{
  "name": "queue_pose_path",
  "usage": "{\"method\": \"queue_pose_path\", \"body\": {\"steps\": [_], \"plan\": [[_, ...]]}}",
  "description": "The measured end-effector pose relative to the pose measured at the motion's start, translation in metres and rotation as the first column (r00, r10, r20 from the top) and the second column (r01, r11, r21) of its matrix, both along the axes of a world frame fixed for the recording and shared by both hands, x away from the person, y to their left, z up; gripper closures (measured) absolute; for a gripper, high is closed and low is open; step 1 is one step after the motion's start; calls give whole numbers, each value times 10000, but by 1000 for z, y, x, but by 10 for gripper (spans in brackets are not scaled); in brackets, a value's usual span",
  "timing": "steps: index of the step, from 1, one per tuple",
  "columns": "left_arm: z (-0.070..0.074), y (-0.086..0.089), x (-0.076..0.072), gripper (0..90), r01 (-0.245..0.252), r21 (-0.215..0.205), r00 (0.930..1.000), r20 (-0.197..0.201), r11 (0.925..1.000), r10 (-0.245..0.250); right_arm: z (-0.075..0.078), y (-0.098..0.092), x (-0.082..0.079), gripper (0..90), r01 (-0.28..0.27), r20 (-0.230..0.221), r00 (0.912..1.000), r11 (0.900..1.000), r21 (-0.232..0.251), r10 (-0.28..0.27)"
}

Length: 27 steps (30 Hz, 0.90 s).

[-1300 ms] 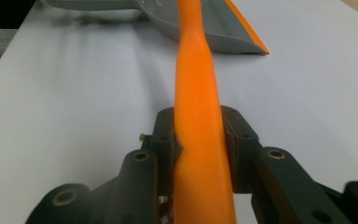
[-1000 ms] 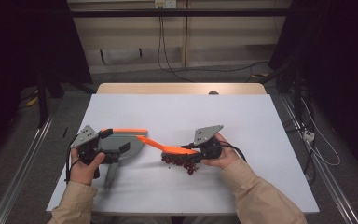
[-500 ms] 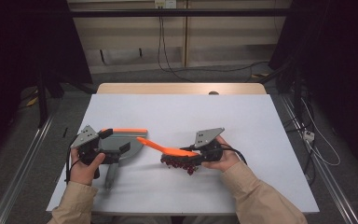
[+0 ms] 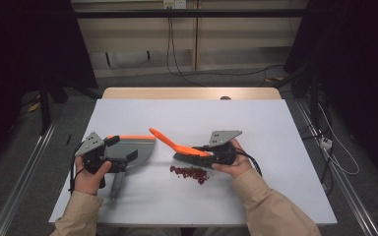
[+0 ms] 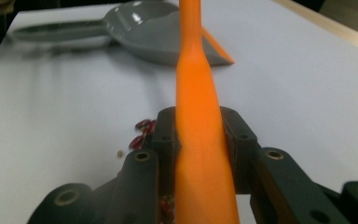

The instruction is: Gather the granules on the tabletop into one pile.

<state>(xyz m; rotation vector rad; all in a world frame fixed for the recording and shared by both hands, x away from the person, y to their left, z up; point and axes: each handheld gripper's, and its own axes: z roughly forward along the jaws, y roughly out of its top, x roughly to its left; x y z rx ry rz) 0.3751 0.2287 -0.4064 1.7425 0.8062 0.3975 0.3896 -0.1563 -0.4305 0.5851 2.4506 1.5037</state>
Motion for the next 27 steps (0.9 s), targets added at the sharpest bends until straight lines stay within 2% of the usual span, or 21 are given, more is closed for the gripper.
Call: {"method": "queue_pose_path", "body": {"steps": [5, 8, 12, 16, 17, 22, 23, 24, 27], "plan": [[0, 0, 0, 51, 21, 0, 10000, -35, 10000, -21, 4, -3, 1, 708, 1024, -193, 9947, 9930, 586, -1014], [0, 0, 0, 51, 14, 1, 10000, -39, 10000, -14, 5, -6, 0, 708, 1798, -310, 9835, 9815, 657, -1781], [0, 0, 0, 51, 14, -50, 10000, -15, 10000, -14, 5, -14, -8, 708, 3132, -409, 9495, 9478, 592, -3112], [0, 0, 0, 51, 58, -36, 10000, 16, 10000, -58, 5, -18, -20, 708, 3789, -366, 9254, 9239, 530, -3773], [1, 0, 0, 51, 47, -59, 10000, 20, 10000, -47, 5, -19, -23, 708, 4002, -510, 9162, 9138, 696, -3974], [0, 0, 0, 51, 67, -69, 10000, 20, 10000, -67, 6, -13, -33, 708, 4687, -872, 8831, 8754, 1181, -4611], [0, -1, 0, 51, 100, -58, 9999, 24, 9999, -100, 7, -10, -35, 708, 4681, -1009, 8833, 8734, 1342, -4579], [0, -1, -1, 51, 118, -55, 9999, 34, 9999, -117, 7, -6, -37, 708, 4775, -1080, 8783, 8658, 1498, -4657], [1, -2, -1, 51, 139, -30, 9999, 52, 9999, -139, 11, 10, -45, 708, 4835, -1188, 8753, 8547, 1892, -4688]]}}
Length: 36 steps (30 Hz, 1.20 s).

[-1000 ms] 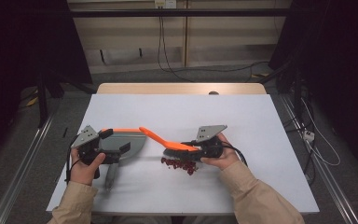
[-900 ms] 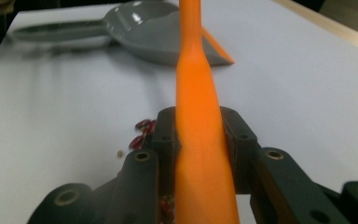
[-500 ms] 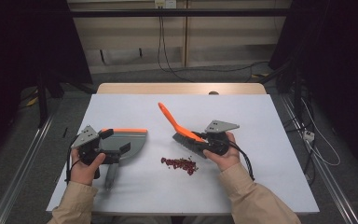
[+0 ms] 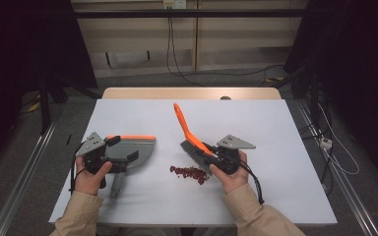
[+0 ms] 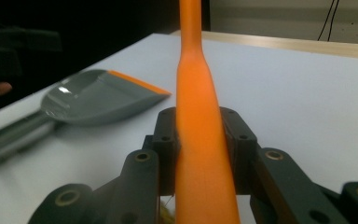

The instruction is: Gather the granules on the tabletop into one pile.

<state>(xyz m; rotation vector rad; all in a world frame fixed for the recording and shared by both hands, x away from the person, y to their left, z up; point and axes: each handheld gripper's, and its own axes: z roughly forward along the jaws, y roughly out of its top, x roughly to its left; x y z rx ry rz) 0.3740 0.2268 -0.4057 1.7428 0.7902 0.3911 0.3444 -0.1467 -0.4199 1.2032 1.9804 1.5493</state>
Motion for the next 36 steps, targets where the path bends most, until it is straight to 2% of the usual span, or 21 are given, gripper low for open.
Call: {"method": "queue_pose_path", "body": {"steps": [3, 7, 9, 15, 22, 24, 29, 30, 32, 36], "plan": [[0, 0, 0, 51, -38, -23, 10000, -3, 10000, 38, 0, 18, -6, 708, -221, -125, 9997, 9984, 528, 228], [0, 0, 0, 51, -25, -5, 10000, -20, 10000, 25, -4, 36, -8, 708, -284, -178, 9994, 9979, 584, 294], [0, 1, 0, 51, -10, -8, 10000, -20, 10000, 10, -7, 44, -7, 708, -347, -275, 9989, 9964, 771, 370], [0, 2, 1, 51, -14, -45, 10000, -30, 10000, 14, -12, 59, -9, 708, -459, -451, 9977, 9958, 796, 496], [1, 2, 0, 51, -35, -97, 10000, 20, 9999, 35, -16, 71, -12, 707, -639, -506, 9963, 9936, 936, 689], [1, 2, 0, 51, -30, -78, 10000, 14, 10000, 30, -18, 74, -13, 707, -589, -559, 9964, 9947, 837, 637], [0, 2, 0, 51, -27, -19, 10000, 13, 10000, 27, -26, 80, -11, 707, -580, -991, 9929, 9946, 857, 665], [0, 2, 0, 51, -25, -21, 10000, 13, 10000, 25, -28, 82, -11, 707, -538, -1134, 9916, 9953, 811, 629], [0, 2, 0, 51, -22, -21, 10000, 22, 10000, 22, -29, 83, -10, 706, -384, -1027, 9937, 9971, 654, 450], [0, 2, 0, 51, -51, -71, 10000, 38, 10000, 51, -30, 76, -8, 707, 36, -1332, 9911, 9979, 648, 51]]}}
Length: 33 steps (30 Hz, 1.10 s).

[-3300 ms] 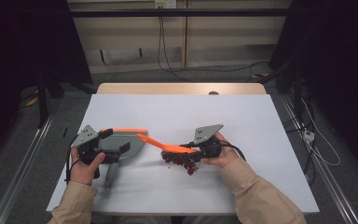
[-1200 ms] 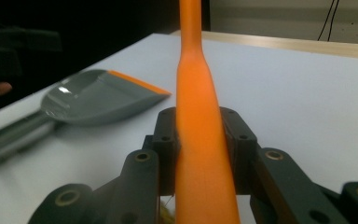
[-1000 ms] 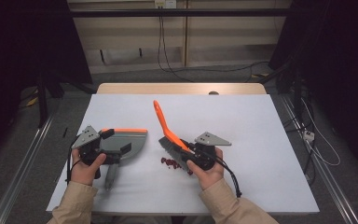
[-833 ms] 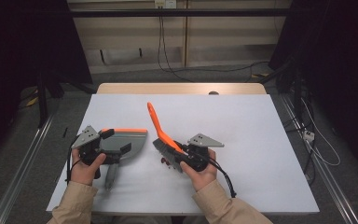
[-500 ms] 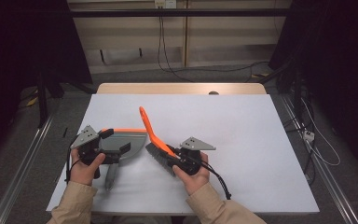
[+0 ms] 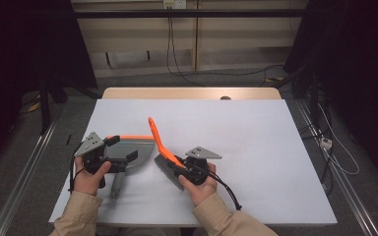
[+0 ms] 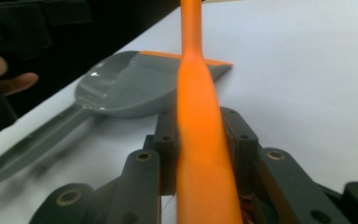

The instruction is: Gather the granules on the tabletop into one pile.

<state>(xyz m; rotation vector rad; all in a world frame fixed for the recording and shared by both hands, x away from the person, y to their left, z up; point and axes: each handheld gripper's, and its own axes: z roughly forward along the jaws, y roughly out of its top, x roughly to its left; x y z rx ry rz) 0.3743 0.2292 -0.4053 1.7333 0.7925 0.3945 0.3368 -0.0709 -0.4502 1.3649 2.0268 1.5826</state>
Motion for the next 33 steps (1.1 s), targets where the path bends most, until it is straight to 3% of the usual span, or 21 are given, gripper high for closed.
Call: {"method": "queue_pose_path", "body": {"steps": [7, 20, 33], "plan": [[0, -2, 0, 51, 37, 37, 10000, -8, 10000, -37, -4, -21, 0, 705, 502, -479, 9977, 9982, 331, -486], [0, -3, -1, 51, 83, 74, 10000, -14, 9999, -83, -5, -47, -7, 703, 922, -576, 9942, 9953, 290, -904], [-1, -3, -1, 51, 70, 81, 10000, -34, 9999, -70, -4, -58, -9, 703, 1052, -661, 9925, 9940, 305, -1030]]}}
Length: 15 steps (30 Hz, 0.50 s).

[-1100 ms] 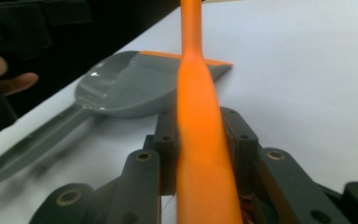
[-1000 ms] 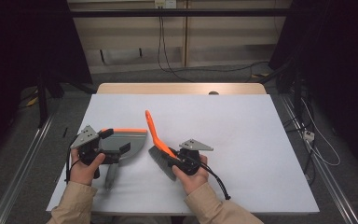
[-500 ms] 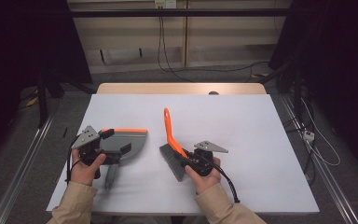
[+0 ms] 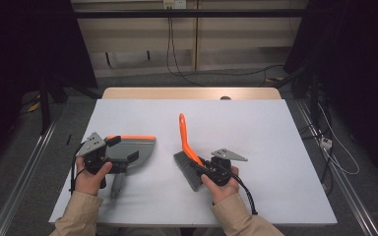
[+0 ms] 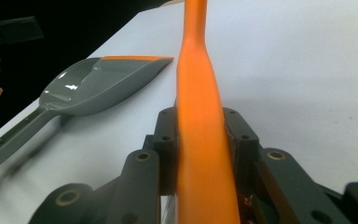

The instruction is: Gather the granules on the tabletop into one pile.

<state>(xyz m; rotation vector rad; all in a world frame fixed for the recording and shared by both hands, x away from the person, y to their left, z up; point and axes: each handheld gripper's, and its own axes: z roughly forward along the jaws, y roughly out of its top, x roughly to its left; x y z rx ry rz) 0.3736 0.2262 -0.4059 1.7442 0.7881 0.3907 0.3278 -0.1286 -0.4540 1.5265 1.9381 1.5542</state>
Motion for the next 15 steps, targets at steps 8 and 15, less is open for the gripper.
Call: {"method": "queue_pose_path", "body": {"steps": [8, 15], "plan": [[0, 0, 0, 51, 1, 5, 10000, 13, 10000, -1, 1, -6, 1, 705, 140, -139, 9998, 9996, 231, -137], [0, 0, 0, 51, 16, 17, 10000, 29, 10000, -16, 3, -7, 4, 708, -2, -210, 9998, 9979, 647, 15]]}}
